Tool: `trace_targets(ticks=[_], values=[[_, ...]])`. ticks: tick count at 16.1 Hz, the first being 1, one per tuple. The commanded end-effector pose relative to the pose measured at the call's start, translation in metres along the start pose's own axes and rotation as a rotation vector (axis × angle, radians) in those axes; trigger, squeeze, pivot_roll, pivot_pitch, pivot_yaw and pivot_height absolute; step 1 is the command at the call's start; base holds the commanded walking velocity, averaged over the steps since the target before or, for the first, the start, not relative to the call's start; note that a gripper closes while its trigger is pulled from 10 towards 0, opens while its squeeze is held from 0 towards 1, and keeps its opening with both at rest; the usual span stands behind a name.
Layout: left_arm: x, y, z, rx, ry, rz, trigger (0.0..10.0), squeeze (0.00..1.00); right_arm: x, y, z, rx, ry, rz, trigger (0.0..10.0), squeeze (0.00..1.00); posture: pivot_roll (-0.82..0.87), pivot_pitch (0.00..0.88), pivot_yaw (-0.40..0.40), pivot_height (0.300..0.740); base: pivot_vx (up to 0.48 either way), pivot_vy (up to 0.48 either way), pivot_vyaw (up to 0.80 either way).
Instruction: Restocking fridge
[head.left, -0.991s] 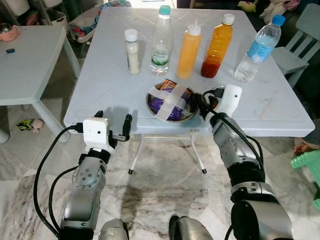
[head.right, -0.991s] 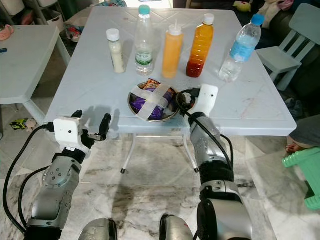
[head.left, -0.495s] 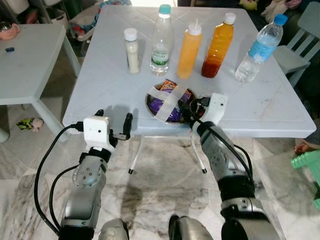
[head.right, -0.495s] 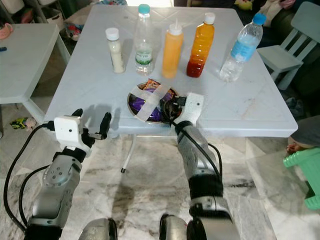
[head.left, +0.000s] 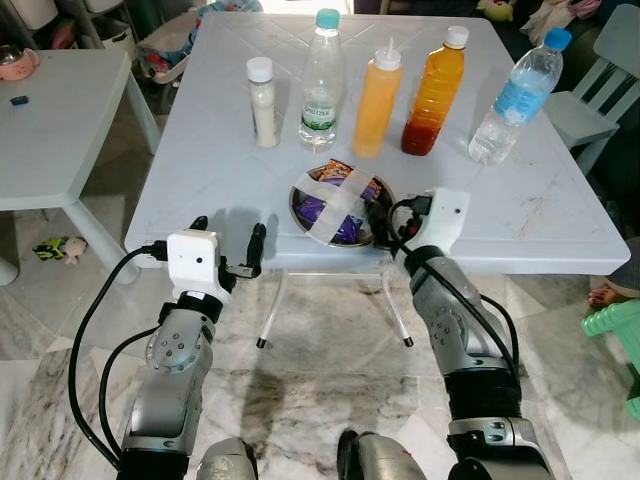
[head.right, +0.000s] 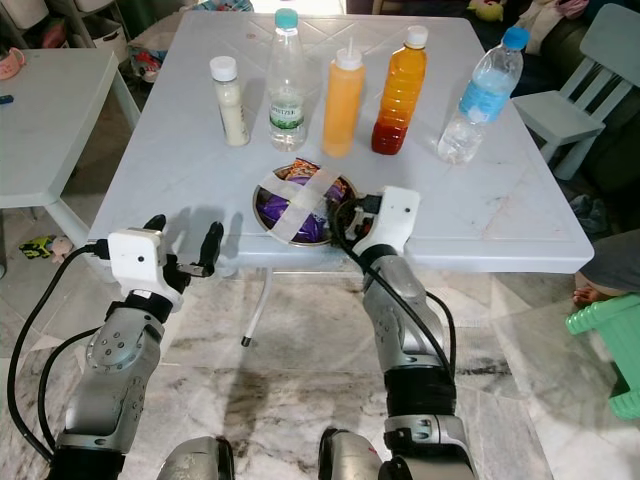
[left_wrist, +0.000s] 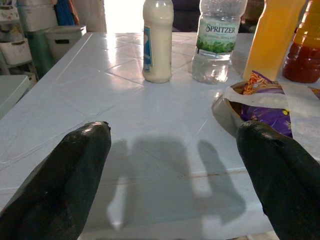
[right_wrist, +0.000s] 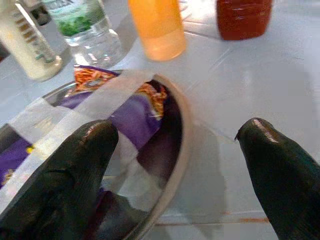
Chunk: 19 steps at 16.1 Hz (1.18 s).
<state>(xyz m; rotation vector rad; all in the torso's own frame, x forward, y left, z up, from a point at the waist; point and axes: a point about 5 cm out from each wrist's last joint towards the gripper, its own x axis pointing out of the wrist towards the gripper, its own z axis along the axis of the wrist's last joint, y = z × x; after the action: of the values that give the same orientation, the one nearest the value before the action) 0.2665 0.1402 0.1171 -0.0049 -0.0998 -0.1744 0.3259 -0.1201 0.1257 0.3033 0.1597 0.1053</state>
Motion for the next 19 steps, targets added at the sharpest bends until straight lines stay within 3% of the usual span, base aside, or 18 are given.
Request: trace_targets(ticks=[1,3,8,12,15,19], values=[[0.001,-0.001,0.000,0.009,0.002,-0.007,10.0,0.00,-0.001,-0.005,-0.004,0.009,0.024,-0.040,7.6,0.00,0.08,0.110,-0.019,0.740,0.000,0.000,0.00],[0.000,-0.001,0.000,0.009,0.002,-0.007,10.0,0.00,0.000,-0.010,-0.012,0.043,0.066,-0.056,0.0,0.00,0.09,0.114,-0.019,0.740,0.000,0.000,0.00],[0.000,-0.001,0.000,0.009,0.003,-0.007,10.0,0.00,0.012,-0.015,-0.016,0.028,0.135,-0.046,0.0,0.00,0.09,0.115,-0.019,0.740,0.000,0.000,0.00],[-0.001,-0.001,0.000,0.009,0.002,-0.002,10.0,0.00,0.022,-0.025,-0.009,0.046,0.150,-0.076,1.5,0.00,0.09,0.117,-0.024,0.740,0.000,0.000,0.00],[-0.001,-0.001,0.000,0.008,0.003,-0.004,10.0,0.00,0.027,-0.037,-0.006,0.084,0.169,-0.112,1.0,0.00,0.09,0.118,-0.024,0.740,0.000,0.000,0.00],[-0.001,-0.001,0.001,0.008,0.002,-0.009,10.0,0.00,0.029,-0.051,-0.005,0.153,0.183,-0.181,1.5,0.00,0.09,0.121,-0.017,0.740,0.000,0.000,0.00]])
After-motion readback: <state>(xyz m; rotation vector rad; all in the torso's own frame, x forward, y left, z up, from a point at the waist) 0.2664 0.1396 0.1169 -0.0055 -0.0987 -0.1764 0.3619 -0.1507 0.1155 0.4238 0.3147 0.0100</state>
